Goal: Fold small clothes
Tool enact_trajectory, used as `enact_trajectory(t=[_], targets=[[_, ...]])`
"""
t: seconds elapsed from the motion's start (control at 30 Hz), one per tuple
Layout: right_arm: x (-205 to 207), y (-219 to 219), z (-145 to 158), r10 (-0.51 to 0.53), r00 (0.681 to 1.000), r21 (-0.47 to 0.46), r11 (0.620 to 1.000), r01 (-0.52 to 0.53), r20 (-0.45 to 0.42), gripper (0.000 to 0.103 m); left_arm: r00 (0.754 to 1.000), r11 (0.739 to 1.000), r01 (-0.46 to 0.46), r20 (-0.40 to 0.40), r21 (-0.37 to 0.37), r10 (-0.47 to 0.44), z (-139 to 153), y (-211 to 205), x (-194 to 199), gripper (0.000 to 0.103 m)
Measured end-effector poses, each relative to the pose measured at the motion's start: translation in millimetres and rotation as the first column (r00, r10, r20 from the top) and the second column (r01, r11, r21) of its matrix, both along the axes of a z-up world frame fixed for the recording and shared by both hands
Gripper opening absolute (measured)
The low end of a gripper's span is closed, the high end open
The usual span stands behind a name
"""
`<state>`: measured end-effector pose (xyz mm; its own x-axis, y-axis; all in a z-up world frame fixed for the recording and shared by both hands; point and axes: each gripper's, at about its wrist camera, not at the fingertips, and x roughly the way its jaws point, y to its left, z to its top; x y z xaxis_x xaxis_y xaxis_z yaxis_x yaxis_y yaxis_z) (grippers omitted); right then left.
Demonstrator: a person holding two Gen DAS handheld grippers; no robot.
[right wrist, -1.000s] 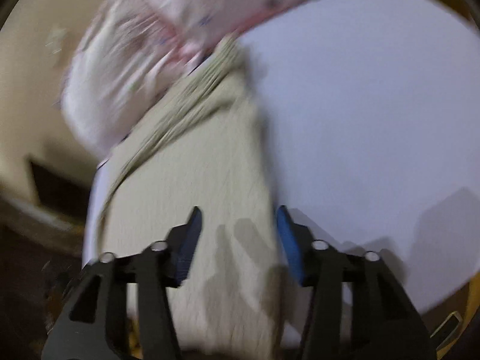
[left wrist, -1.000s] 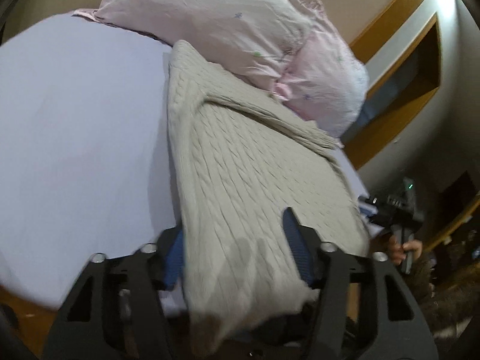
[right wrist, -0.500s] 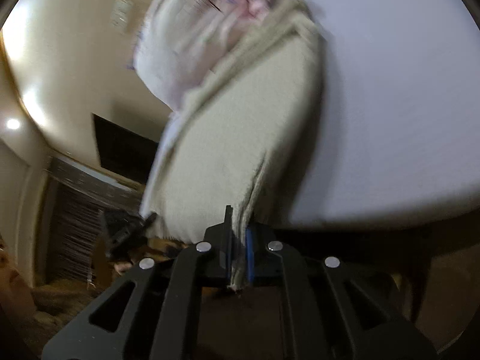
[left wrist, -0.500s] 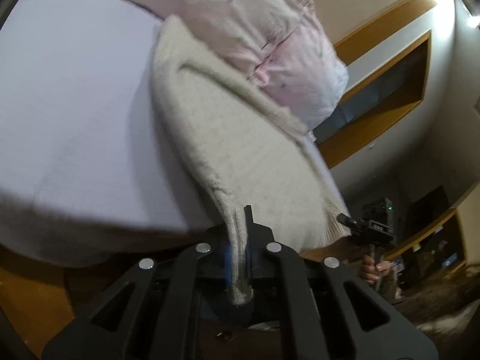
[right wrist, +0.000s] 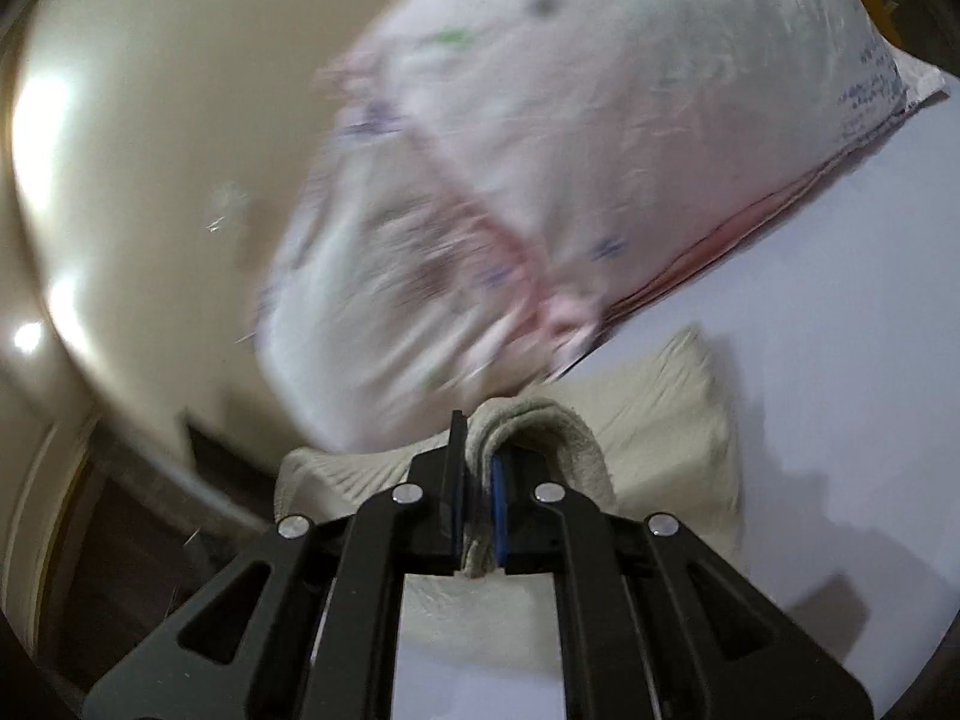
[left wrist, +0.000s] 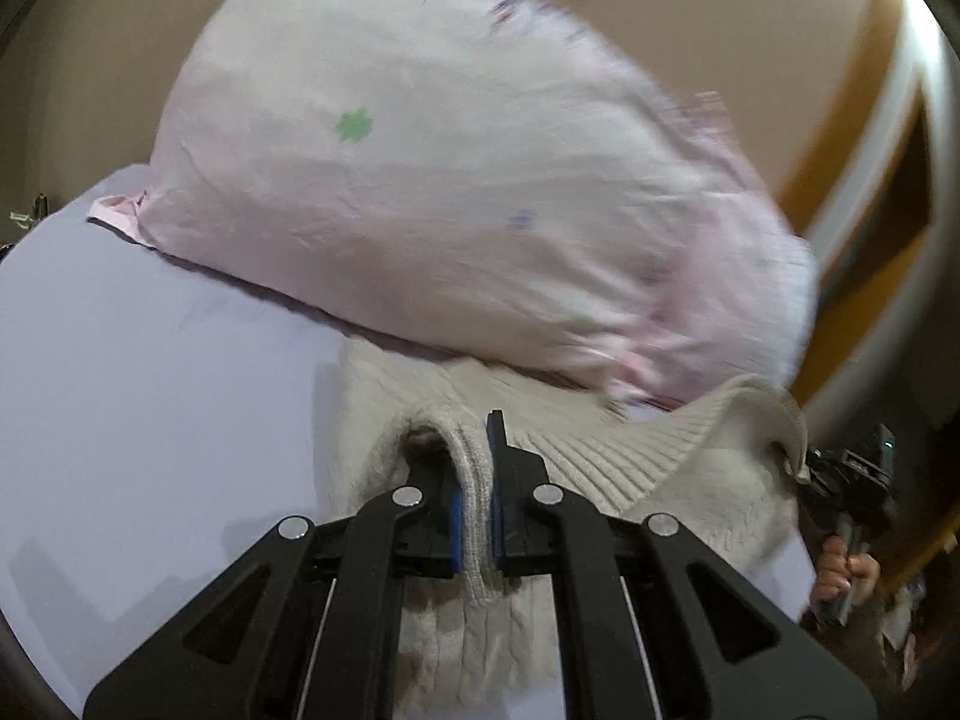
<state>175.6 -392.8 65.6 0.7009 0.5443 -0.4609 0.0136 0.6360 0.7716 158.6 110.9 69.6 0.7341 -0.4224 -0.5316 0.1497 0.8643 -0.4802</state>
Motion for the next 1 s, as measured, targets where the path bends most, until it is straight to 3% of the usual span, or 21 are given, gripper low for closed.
enact_trajectory(t=[0.17,0.2,0.27,0.3,0.33,0.4,0.47,0.67,0.77,0.87,0.9,0.97,1.0], targets=[[54.7,2.4,-68.0,-0.095,0.972,-0.037,0.995,0.089,-0.216,0.008,0.983,0.995,-0.086,-0.167,-0.058,0.075,-44.7,6.6,62.5,0.006],[57.9,3.1,-74.1,-0.096,0.968,-0.022,0.995,0.094,-0.232,0.014,0.978,0.992,-0.087,-0.197,-0.093,0.067,-50.7,10.7,65.5,0.006],[59.3,5.0,-70.9,-0.068,0.977,0.009,0.997,0.071,-0.2,0.036,0.978,0.986,-0.07,-0.204,-0.153,0.038,-52.9,19.8,58.7,0.016],[58.5,6.2,-65.2,-0.057,0.984,0.011,0.998,0.06,-0.169,0.059,0.981,0.984,-0.067,-0.192,-0.165,0.035,-48.6,25.2,52.6,0.037],[55.4,7.7,-55.9,-0.069,0.988,-0.011,0.998,0.068,-0.135,0.084,0.984,0.984,-0.074,-0.174,-0.162,0.045,-43.4,28.9,45.6,0.067],[47.4,8.5,-41.3,-0.114,0.99,-0.06,0.992,0.11,-0.083,0.101,0.99,0.985,-0.099,-0.115,-0.142,0.083,-31.0,38.3,27.8,0.088],[40.1,8.5,-31.8,-0.107,0.993,-0.065,0.992,0.104,-0.047,0.101,0.993,0.988,-0.08,-0.092,-0.129,0.069,-25.2,42.0,17.7,0.088],[33.0,9.5,-33.6,-0.059,0.994,0.008,0.998,0.06,-0.088,0.101,0.977,0.998,0.011,-0.21,-0.067,-0.025,-50.1,30.0,8.1,0.085],[25.4,13.7,-33.5,-0.029,0.994,0.02,0.999,0.031,-0.108,0.101,0.96,0.996,0.032,-0.275,-0.088,-0.055,-66.4,23.9,9.9,0.073],[19.8,15.3,-29.6,0.001,0.995,0.016,1.0,0.001,-0.098,0.101,0.966,0.994,0.032,-0.253,-0.1,-0.057,-70.3,20.1,3.5,0.066],[18.0,17.3,-28.0,0.011,0.996,0.021,1.0,-0.009,-0.091,0.101,0.965,0.991,0.022,-0.257,-0.132,-0.055,-72.5,19.3,3.4,0.059],[14.9,17.7,-26.6,0.028,0.996,0.039,0.999,-0.025,-0.081,0.101,0.952,0.969,-0.025,-0.303,-0.246,-0.052,-87.5,23.4,5.5,0.028],[13.1,16.9,-27.0,0.036,0.996,0.045,0.998,-0.033,-0.081,0.101,0.95,0.953,-0.049,-0.309,-0.298,-0.048,-91.5,28.7,4.8,0.022]])
